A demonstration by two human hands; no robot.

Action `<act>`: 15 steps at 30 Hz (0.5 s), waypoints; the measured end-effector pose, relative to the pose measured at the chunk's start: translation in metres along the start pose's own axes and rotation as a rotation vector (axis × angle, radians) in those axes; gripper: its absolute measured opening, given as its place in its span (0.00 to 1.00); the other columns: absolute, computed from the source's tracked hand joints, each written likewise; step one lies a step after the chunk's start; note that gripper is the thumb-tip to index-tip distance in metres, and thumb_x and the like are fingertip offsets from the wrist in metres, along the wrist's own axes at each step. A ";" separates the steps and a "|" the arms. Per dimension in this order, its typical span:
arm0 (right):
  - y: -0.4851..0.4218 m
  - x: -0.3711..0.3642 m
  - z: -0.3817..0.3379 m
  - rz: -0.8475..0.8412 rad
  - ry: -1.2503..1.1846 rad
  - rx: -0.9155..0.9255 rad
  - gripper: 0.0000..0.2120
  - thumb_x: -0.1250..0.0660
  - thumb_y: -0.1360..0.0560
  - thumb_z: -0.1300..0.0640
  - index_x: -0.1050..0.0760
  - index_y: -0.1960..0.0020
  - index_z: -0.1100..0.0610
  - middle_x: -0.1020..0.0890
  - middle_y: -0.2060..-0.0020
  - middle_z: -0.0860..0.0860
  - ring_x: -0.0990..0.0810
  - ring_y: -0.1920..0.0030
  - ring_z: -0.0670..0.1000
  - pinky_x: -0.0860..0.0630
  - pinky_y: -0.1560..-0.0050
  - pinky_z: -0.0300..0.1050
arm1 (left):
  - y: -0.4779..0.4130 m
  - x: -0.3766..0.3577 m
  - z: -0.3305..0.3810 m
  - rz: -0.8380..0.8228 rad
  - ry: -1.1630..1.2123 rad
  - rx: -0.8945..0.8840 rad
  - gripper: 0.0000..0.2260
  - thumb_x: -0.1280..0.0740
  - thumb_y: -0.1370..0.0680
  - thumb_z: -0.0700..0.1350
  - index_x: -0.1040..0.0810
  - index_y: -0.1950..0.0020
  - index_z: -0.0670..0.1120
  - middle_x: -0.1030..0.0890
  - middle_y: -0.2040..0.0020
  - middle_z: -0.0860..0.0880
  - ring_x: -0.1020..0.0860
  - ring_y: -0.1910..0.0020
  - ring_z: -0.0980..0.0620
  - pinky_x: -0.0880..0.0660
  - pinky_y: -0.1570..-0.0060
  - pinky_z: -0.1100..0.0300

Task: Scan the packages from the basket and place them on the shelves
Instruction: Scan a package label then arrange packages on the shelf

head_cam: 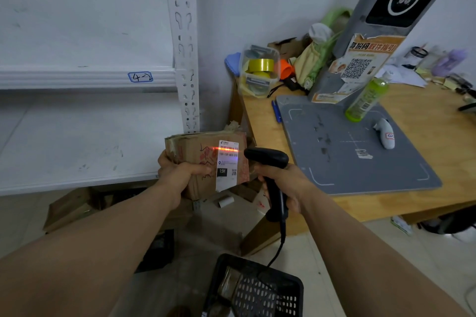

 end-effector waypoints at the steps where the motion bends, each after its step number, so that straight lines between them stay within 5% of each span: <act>1: -0.002 0.000 0.000 0.006 0.007 -0.002 0.13 0.24 0.26 0.58 0.20 0.43 0.60 0.19 0.64 0.54 0.23 0.67 0.52 0.22 0.59 0.49 | -0.001 0.001 0.000 -0.002 -0.002 -0.001 0.54 0.16 0.46 0.42 0.42 0.27 0.59 0.27 0.37 0.47 0.26 0.38 0.41 0.25 0.39 0.36; 7: -0.013 0.012 -0.008 0.091 0.152 0.008 0.12 0.23 0.27 0.56 0.20 0.47 0.60 0.19 0.61 0.56 0.22 0.64 0.54 0.22 0.59 0.50 | -0.006 0.003 -0.002 -0.003 -0.012 0.017 0.56 0.16 0.49 0.43 0.42 0.27 0.57 0.26 0.37 0.47 0.26 0.39 0.41 0.25 0.40 0.36; 11: -0.030 0.045 -0.017 0.300 0.461 0.057 0.13 0.26 0.26 0.59 0.23 0.44 0.57 0.18 0.52 0.57 0.20 0.52 0.56 0.23 0.53 0.51 | -0.014 -0.001 -0.004 -0.028 0.013 0.033 0.53 0.16 0.43 0.40 0.44 0.26 0.56 0.26 0.37 0.48 0.26 0.39 0.41 0.26 0.39 0.36; 15: -0.050 0.070 -0.005 0.393 0.714 -0.015 0.11 0.31 0.25 0.64 0.24 0.43 0.59 0.21 0.56 0.55 0.21 0.51 0.55 0.24 0.53 0.49 | -0.021 -0.012 -0.002 -0.092 0.047 0.047 0.49 0.18 0.39 0.36 0.42 0.26 0.54 0.25 0.38 0.48 0.25 0.40 0.42 0.24 0.42 0.37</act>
Point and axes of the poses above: each hand's wrist, its own y-axis away from the middle knuckle, its own x-axis out of the back of the hand, z = x × y, the point moved 9 cm from there along -y, towards the middle knuckle
